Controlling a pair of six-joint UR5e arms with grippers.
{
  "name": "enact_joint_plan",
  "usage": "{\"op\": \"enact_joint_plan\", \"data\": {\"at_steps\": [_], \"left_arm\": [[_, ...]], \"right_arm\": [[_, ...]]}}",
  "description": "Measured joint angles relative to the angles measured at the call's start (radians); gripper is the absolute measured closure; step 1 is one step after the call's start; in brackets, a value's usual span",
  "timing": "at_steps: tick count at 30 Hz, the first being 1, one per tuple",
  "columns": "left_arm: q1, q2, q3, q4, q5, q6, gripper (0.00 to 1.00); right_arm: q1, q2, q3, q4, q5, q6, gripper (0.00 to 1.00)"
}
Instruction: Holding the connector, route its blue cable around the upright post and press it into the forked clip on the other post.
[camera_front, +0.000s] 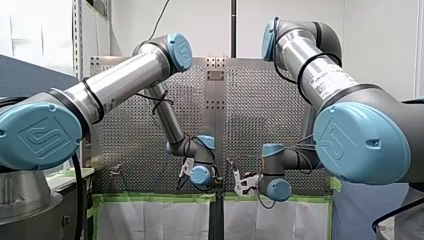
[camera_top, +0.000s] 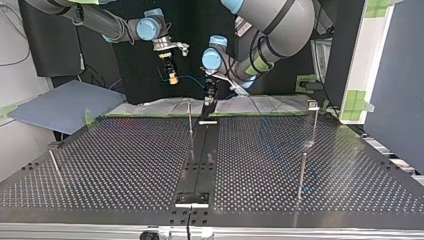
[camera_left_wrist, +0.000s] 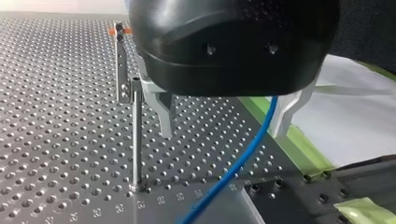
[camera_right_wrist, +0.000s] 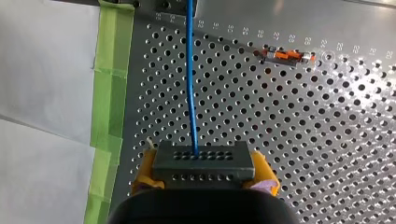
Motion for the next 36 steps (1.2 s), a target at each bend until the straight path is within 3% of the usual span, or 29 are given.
{"op": "enact_joint_plan", "data": {"at_steps": [4,5,6,8,9,10,11,12,13,23,36], "left_arm": [[-0.001,0.000,0.001,0.000,-0.001,-0.007,0.02],[-0.001,0.000,0.001,0.000,-0.002,-0.008,0.12],[-0.001,0.000,0.001,0.000,-0.003,-0.009,0.12],[-0.001,0.000,0.001,0.000,-0.004,-0.012,0.46],[-0.001,0.000,0.001,-0.001,-0.004,-0.015,0.46],[-0.001,0.000,0.001,0.000,-0.005,-0.018,0.54],[-0.001,0.000,0.001,0.000,-0.005,-0.021,0.85],[-0.001,0.000,0.001,0.000,-0.007,-0.025,0.85],[-0.001,0.000,0.001,0.000,-0.009,-0.029,1.00],[0.007,0.000,0.001,0.006,-0.040,-0.077,1.00],[0.003,0.000,0.002,0.085,-0.057,-0.144,1.00]], "right_arm": [[0.000,0.000,0.000,0.001,0.000,-0.001,1.00],[0.001,0.000,0.000,0.001,0.000,-0.001,1.00],[0.001,0.000,0.000,0.001,0.000,-0.001,1.00],[0.001,0.000,0.000,0.001,0.000,-0.001,1.00],[0.002,0.000,0.000,0.001,0.000,-0.001,1.00],[0.002,0.000,0.000,0.001,0.000,-0.001,1.00],[0.002,0.000,0.000,0.001,0.000,-0.001,1.00],[0.002,0.000,0.000,0.001,0.000,-0.001,1.00],[0.002,0.000,0.000,0.001,0.000,-0.001,1.00],[0.002,0.000,-0.001,0.001,0.000,-0.002,1.00],[-0.003,0.000,-0.014,0.006,0.001,-0.003,1.00]]}}
